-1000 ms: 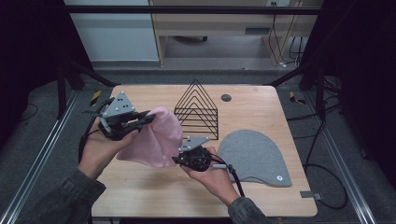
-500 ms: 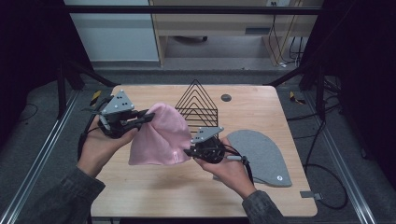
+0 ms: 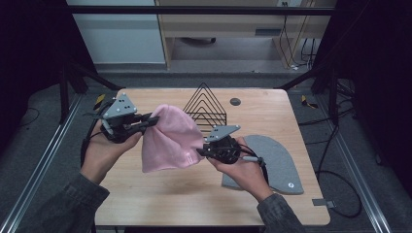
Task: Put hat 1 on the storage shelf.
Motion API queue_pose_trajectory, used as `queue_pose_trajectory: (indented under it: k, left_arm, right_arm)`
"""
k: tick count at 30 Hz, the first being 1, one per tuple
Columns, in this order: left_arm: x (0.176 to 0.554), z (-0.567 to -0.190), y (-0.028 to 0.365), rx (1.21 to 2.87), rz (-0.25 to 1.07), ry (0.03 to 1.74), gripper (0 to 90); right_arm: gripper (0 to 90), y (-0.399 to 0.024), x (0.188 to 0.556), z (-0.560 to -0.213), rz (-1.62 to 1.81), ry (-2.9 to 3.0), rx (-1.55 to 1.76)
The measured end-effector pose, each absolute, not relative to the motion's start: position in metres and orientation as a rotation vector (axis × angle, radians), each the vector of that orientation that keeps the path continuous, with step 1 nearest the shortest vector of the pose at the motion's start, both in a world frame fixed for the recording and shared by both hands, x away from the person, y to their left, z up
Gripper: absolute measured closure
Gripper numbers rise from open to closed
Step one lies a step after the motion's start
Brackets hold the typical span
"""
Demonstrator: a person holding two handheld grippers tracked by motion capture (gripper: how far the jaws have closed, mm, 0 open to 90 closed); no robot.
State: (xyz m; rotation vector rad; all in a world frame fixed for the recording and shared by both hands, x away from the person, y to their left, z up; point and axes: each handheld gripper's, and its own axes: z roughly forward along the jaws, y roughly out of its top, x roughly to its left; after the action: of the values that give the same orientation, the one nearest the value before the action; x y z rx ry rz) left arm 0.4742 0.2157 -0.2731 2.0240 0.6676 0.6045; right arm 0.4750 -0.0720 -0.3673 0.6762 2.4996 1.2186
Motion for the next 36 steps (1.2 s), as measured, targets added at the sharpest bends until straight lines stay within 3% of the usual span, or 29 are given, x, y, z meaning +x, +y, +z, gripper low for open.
queue_pose_trajectory:
  k: [28, 36]
  left_arm:
    - [0.479, -0.252, 0.217, 1.942, 0.616, 0.682, 80.7]
    - [0.488, -0.230, 0.212, 1.933, 0.636, 0.688, 80.6]
  right_arm:
    - [84.2, -0.082, 0.483, -0.328, 1.217, 2.451, 0.662]
    - [84.2, -0.086, 0.489, -0.311, 1.245, 2.427, 0.677]
